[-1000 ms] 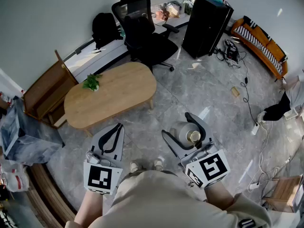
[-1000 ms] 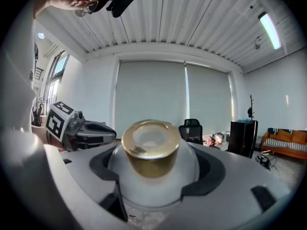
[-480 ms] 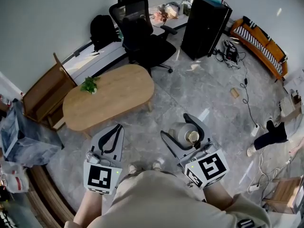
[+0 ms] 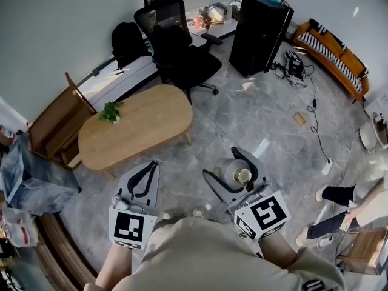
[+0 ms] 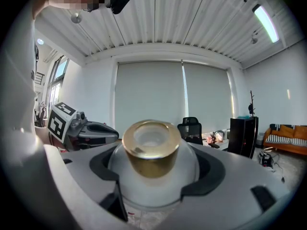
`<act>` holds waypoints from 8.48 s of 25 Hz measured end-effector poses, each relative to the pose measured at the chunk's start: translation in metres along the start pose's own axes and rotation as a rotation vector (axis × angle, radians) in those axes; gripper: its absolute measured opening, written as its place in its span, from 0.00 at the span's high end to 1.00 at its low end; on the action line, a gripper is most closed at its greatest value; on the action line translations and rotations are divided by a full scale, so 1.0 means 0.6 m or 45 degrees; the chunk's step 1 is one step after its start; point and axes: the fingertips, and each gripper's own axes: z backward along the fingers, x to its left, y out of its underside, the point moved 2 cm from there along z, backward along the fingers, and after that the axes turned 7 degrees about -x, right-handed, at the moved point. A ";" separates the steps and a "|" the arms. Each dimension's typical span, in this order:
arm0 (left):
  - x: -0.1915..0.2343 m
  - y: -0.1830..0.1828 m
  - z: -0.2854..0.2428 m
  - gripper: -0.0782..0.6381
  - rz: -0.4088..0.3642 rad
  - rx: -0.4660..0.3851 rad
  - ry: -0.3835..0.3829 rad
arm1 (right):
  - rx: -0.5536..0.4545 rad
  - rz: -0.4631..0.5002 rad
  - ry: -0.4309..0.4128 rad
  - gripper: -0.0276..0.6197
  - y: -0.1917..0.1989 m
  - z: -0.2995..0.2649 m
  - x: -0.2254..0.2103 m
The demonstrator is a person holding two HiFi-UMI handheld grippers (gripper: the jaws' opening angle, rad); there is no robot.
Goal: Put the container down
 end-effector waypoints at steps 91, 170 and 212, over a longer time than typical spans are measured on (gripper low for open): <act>0.616 0.258 -0.773 0.88 0.207 0.253 -0.111 | 0.416 0.003 -0.102 0.45 0.192 -0.955 -0.504; 0.554 0.983 -1.027 0.88 0.459 0.476 -0.138 | 0.669 -0.102 -0.154 0.44 1.080 -1.213 -0.579; 0.669 0.242 -0.755 0.88 0.312 0.057 -0.277 | 0.018 -0.014 0.012 0.94 0.094 -0.966 -0.528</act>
